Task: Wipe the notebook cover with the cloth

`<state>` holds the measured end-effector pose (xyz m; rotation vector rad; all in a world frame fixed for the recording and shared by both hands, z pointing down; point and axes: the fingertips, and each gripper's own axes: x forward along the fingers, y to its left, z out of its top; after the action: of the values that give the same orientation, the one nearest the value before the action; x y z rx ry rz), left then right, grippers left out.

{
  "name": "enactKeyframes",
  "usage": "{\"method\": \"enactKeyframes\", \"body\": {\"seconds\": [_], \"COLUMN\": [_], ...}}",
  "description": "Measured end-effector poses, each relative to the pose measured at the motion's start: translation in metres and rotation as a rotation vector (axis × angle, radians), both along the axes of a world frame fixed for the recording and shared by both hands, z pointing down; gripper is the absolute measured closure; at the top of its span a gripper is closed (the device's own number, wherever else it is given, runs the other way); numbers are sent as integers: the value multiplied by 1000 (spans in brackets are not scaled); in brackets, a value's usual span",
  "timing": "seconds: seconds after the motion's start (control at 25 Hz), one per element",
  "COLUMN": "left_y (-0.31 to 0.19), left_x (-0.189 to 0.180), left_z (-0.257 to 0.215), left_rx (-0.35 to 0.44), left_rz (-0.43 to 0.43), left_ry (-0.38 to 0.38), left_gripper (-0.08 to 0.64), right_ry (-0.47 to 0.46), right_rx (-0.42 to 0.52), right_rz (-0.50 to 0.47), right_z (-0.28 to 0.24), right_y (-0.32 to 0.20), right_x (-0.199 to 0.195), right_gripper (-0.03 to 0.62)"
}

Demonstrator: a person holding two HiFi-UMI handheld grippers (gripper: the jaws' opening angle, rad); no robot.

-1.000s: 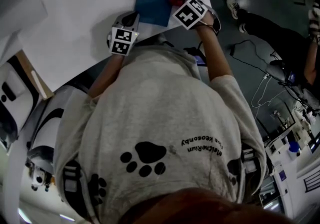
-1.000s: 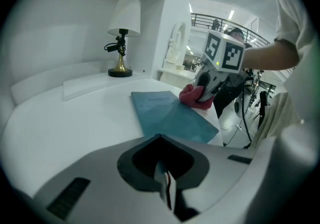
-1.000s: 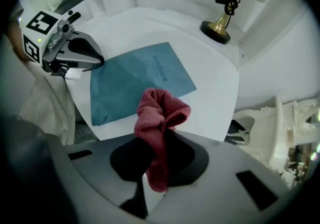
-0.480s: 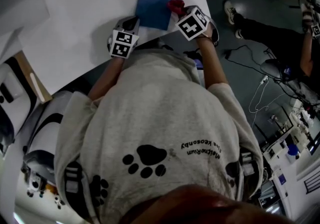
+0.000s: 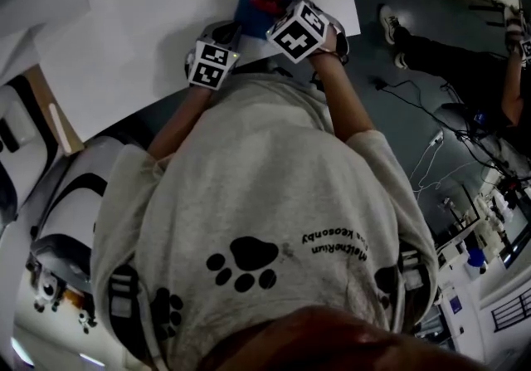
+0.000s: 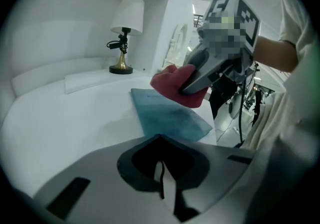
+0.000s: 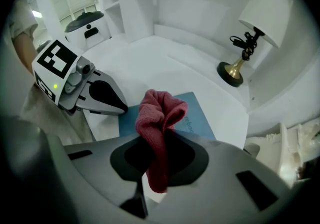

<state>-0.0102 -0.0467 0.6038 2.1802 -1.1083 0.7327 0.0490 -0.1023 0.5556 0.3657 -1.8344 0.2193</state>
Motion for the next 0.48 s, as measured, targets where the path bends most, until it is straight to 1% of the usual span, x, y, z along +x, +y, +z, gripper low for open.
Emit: {"method": "enactKeyframes", "body": {"seconds": [0.12,0.24,0.48], "left_y": [2,-2,0], "left_x": [0,5,0], "left_z": [-1,2,-1], "left_rx": [1,1,-1], "left_rz": [2,4,5], "left_ry": [-2,-4,-5], "left_gripper": [548,548,548], "right_ry": [-7,-1,57], "right_rx": [-6,-14,-42], "right_rz": [-56,-100,-169], "right_z": [4,15,32], "right_y": [6,4,9], "right_x": [-24,-39,-60], "right_gripper": [534,534,534]}}
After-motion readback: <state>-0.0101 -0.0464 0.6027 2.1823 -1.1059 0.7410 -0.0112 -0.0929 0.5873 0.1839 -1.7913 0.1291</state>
